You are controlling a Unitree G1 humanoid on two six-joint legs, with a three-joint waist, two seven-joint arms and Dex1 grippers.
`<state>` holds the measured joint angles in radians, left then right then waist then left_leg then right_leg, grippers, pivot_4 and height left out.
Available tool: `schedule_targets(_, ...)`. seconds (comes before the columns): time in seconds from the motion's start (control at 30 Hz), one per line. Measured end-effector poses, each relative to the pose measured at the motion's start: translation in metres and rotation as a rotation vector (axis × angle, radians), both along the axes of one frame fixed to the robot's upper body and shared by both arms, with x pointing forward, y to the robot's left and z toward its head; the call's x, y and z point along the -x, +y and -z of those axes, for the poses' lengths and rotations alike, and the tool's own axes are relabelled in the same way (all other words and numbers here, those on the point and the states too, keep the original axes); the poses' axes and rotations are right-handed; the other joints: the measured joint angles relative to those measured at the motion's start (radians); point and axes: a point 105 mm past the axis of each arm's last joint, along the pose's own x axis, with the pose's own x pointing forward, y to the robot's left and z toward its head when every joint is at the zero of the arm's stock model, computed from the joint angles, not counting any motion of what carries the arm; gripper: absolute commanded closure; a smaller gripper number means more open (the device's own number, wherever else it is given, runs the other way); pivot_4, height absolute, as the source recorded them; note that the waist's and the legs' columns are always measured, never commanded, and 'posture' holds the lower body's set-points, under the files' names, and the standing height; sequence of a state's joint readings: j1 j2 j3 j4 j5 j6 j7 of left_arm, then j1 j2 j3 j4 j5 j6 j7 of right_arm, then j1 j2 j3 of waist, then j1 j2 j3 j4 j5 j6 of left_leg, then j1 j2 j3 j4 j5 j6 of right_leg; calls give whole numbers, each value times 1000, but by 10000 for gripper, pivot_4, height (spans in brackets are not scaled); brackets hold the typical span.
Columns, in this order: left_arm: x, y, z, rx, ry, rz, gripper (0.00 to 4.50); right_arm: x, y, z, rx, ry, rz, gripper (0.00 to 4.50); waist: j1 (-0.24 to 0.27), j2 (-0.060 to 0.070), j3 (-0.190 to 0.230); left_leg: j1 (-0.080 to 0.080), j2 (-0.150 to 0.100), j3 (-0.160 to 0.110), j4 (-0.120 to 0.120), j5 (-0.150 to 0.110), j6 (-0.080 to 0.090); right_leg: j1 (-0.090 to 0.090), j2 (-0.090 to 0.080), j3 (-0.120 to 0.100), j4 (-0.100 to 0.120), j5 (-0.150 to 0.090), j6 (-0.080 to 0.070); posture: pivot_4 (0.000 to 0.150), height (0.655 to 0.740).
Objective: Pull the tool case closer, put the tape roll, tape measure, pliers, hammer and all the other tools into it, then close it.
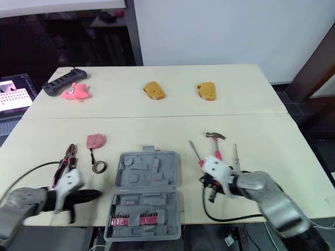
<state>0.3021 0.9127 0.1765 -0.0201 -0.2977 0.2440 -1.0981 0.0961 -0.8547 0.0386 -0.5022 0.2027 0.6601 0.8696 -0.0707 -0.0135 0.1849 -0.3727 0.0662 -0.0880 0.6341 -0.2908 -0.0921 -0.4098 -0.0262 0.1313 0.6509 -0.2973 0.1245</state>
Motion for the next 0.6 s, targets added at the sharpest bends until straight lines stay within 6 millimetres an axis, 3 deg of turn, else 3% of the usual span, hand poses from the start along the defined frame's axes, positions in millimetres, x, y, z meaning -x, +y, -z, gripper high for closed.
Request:
schedule_targets(0.07, 3, 20, -20, 31, -33, -43, 45000, 5, -27, -15, -16, -45, 33, 35775, 8, -4, 5, -2, 0, 1, 0, 0, 0, 0, -1, 0, -2, 0, 0, 1500, 7400)
schedule_targets(0.13, 2, 33, -43, 51, -100, -60, 45000, 9, -49, -30, -55, -97, 66, 25381, 20, -7, 7, -1, 0, 1, 0, 0, 0, 1, -1, 0, -3, 0, -1, 1500, 7400)
schedule_targets(0.17, 3, 44, -56, 48, -129, -76, 40913, 10, -64, -41, -82, -138, 100, 20107, 24, -10, 8, -1, 0, 2, 0, 0, 0, 1, -1, 0, -4, 0, -1, 1500, 7400)
schedule_targets(0.23, 5, 56, -64, 40, -143, -105, 36641, 13, -81, -48, -116, -175, 143, 11351, 25, -10, 8, 0, 0, 3, 0, 0, 0, 2, -2, 0, -4, 0, -2, 1500, 7400)
schedule_targets(0.3, 10, 82, -67, 26, -149, -189, 27032, 21, -108, -48, -141, -190, 214, 1572, 25, -10, 9, 0, 0, 3, -1, 0, 0, 1, -1, 0, -4, -1, -2, 1500, 7400)
schedule_targets(0.37, 20, 110, -65, 6, -134, -292, 16617, 30, -131, -45, -143, -178, 285, 0, 23, -10, 9, 0, 0, 3, -2, 0, 0, 0, -1, 0, -4, -1, -3, 1500, 7400)
schedule_targets(0.47, 24, 138, -64, 15, -161, -412, 391, 42, -151, -37, -125, -164, 318, 0, 20, -10, 10, 1, 0, 4, -2, 0, 0, 0, -1, 1, -4, -1, -3, 1500, 7400)
schedule_targets(0.6, 31, 155, -62, -10, -167, -472, 391, 51, -167, -27, -99, -146, 350, 0, 11, -10, 9, 1, 0, 4, -2, 0, -1, 1, -1, 1, -4, 0, -4, 1500, 7400)
